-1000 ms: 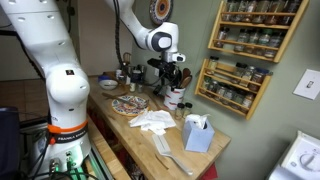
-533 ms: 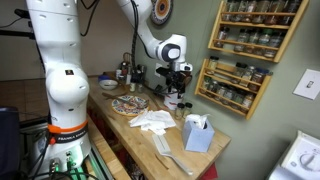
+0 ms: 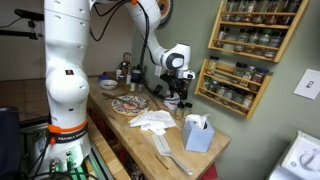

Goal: Pick up the full spice bottle near the blue paper towels box and put it in the second top spice rack

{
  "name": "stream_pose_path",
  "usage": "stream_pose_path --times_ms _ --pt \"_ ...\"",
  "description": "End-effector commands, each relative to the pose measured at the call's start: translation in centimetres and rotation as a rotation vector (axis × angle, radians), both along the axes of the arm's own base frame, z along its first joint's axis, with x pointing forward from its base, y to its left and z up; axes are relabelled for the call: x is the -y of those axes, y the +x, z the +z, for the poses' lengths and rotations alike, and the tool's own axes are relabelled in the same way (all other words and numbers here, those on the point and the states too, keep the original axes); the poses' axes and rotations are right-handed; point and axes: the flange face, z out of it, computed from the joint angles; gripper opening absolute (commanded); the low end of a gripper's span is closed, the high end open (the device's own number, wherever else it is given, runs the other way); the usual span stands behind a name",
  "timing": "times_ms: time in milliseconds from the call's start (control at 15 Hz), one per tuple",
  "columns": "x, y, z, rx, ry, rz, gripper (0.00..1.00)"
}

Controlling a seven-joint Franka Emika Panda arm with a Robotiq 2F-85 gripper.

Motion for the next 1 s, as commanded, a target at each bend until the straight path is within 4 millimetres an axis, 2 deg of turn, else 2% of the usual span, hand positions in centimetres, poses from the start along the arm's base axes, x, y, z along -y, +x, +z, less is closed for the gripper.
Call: stream_pose_path --times_ms 0,333,800,933 --pt "0.9 1.1 -1.9 -0.001 0.017 0.005 1.00" --pt "2.1 1.8 -3.1 0.018 0.031 -0.009 1.00" --pt "2.8 3.1 -3.5 0.023 0.033 -0.013 1.00" --pt "2.9 3.2 -3.7 0.016 0.032 -0.014 0.74"
